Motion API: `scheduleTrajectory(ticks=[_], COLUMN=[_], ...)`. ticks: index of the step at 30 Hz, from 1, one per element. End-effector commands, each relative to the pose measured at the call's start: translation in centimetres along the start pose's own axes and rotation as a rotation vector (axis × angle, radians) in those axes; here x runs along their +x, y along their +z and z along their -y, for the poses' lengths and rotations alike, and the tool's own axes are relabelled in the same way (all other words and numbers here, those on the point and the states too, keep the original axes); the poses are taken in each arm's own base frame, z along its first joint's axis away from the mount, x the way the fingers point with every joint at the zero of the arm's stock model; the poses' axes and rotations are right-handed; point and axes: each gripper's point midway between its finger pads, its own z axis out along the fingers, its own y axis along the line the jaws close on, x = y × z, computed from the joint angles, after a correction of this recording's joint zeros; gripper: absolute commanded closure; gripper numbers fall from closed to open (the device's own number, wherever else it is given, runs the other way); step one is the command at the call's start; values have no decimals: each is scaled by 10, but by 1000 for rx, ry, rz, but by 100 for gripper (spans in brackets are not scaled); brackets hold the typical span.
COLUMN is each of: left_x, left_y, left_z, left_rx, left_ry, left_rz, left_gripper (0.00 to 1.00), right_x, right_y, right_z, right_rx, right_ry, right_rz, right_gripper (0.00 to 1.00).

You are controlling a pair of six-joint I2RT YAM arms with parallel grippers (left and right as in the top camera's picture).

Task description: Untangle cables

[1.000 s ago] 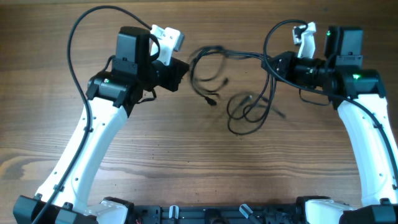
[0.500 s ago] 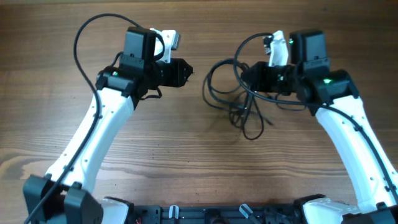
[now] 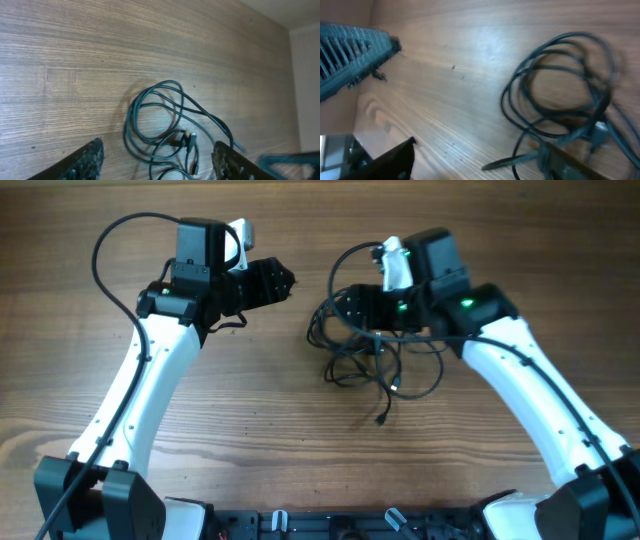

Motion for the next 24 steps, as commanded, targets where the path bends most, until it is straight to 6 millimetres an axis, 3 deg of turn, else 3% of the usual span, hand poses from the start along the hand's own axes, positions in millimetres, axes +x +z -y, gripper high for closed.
scheduleTrajectory(ticks=[1,4,7,9,11,16,21,24], left_x=[6,16,30,40,52,64,66,72], left_y=[13,33,60,79,98,118,117,106], left_z=[11,33,55,59,55,41,38,19], left_rx=[16,57,101,102,88,62,83,107], left_ry=[20,80,137,154,138,122,248,300], left_rz=[-22,-41,-63,-88,-127,-172,-190,-259], left_gripper=[20,17,17,19,20,24,26,26], right_x=[-47,-63,-61,-58,-56,-53,-50,-48], right_y=[-70,-106,-115,-116,-115,-112,-106,-100], right_z=[17,49,73,82,89,95,103,108], right_rx=[9,32,70,90,122,143,167,171], right_ry=[19,95,159,172,187,174,194,205], right_rz=[191,281,281,273,267,253,230,209], right_gripper=[15,10,10,10,10,9,9,9])
